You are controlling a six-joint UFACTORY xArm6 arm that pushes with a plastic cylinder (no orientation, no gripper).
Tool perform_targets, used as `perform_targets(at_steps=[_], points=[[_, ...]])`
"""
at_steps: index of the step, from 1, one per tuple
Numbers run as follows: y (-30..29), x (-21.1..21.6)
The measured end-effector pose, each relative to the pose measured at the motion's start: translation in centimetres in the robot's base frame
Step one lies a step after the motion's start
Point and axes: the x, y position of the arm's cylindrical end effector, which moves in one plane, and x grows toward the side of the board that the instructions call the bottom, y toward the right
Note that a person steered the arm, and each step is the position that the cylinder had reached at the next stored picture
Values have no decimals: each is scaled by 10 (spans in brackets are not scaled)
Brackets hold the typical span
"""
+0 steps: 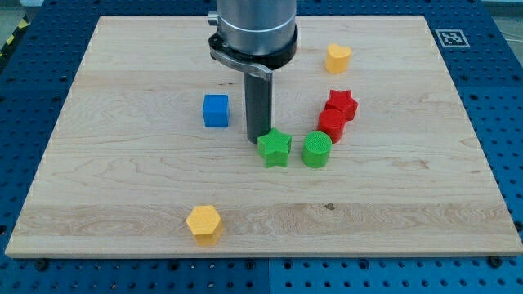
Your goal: Push the green star to the left of the green circle
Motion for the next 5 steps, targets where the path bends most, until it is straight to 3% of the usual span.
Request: perform_targets(at_steps=[5], points=[[-75,5]])
